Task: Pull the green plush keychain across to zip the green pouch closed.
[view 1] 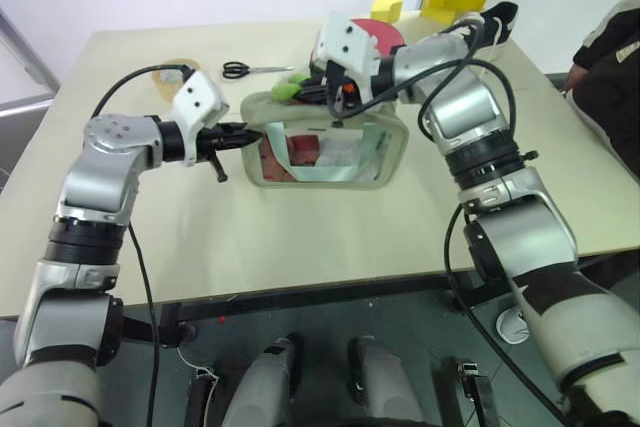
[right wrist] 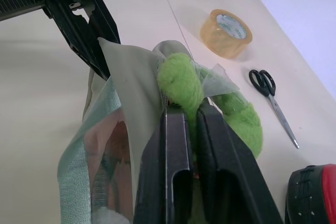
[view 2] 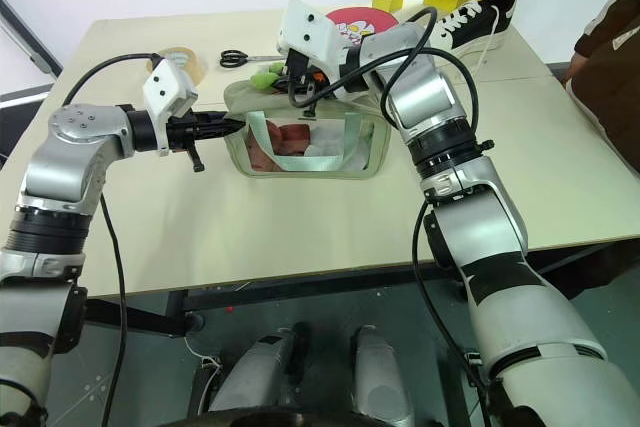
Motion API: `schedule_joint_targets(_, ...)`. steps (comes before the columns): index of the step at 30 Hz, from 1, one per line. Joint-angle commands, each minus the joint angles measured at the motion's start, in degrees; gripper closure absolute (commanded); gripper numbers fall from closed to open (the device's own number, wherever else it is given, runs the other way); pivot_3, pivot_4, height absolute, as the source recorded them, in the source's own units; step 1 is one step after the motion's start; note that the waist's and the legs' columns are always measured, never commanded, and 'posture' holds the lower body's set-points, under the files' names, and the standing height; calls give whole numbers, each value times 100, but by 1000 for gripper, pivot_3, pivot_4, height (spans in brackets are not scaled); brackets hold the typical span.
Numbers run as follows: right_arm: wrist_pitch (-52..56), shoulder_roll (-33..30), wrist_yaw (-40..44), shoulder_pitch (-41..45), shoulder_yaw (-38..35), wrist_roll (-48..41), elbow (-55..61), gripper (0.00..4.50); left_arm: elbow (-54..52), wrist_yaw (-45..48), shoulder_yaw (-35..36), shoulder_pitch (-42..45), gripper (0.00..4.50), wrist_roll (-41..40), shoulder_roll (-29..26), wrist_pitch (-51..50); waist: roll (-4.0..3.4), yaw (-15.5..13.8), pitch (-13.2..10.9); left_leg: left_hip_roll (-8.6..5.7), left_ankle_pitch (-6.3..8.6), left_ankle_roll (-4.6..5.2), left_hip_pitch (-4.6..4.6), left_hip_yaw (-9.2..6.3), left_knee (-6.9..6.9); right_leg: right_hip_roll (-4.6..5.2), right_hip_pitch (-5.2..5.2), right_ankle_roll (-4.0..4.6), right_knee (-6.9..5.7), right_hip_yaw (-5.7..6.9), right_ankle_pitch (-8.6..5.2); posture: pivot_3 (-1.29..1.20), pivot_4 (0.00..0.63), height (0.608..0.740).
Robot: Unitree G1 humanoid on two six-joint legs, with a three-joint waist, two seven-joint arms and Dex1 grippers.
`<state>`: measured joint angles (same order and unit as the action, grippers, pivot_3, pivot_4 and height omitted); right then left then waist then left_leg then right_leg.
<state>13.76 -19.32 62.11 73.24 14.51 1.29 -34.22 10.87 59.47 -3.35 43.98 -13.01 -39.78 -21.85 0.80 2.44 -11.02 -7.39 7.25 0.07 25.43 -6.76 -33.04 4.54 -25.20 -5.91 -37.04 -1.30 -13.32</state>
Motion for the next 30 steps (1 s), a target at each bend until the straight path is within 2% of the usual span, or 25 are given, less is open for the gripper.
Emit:
schedule_joint_targets(1,32,-255,-141,169,-254,-28,385,4460,-58,-47,111,150,4500,-2,8,129,0,-5,0,0,0,0,0,0,0,0,0,0,0,0,0,0,150,740)
schedule_joint_targets(5,534,-1018,-741,-75,-786,53,1123,4460,-90,-49,145,86,4500,-10,-15,119,0,-61,0,-2,0,0,5,0,-1,3,-3,0,1,0,0,0,150,740)
schedule_joint_targets(9,576,-1627,-1444,-536,-931,449,1550,4460,-138,-87,182,20,4500,-28,-22,75,1,-80,0,0,1,0,0,2,0,5,1,1,2,-1,-1,0,150,740)
schedule_joint_targets(11,737,-2006,-1958,-1215,-1232,647,1861,4460,-166,-183,210,-33,4500,-17,-12,46,1,-87,1,0,1,0,0,4,1,7,1,1,2,-3,-1,0,150,740)
schedule_joint_targets(14,836,-2197,-2473,-1850,-1383,813,2086,4460,-204,-245,224,-69,4500,-36,-3,-2,-1,-120,0,0,0,2,2,11,3,9,-4,1,3,-10,-1,0,150,740)
schedule_joint_targets(18,872,-1789,-3366,-2658,-1521,822,2002,4460,-218,-276,216,-36,4500,-65,21,-56,-2,-109,0,4,-5,10,-3,13,2,7,-1,2,1,-13,-1,0,150,740)
schedule_joint_targets(22,682,-1022,-3999,-3111,-1407,710,1692,4460,-197,-295,186,13,4500,-50,62,-64,-1,-118,1,3,-7,13,-3,12,0,6,3,1,2,-12,-1,0,150,740)
schedule_joint_targets(26,1123,-46,-4013,-3327,-1524,44,1991,4460,-180,-302,161,41,4500,-25,87,-39,-1,-106,1,4,-8,14,-6,11,0,2,4,1,-1,-12,-1,0,150,740)
schedule_joint_targets(30,1515,87,-3697,-3593,-1236,-47,2334,4460,-240,-319,179,3,4500,-43,80,-53,0,-127,2,3,-8,15,-7,9,-4,1,9,0,0,-10,0,0,150,740)
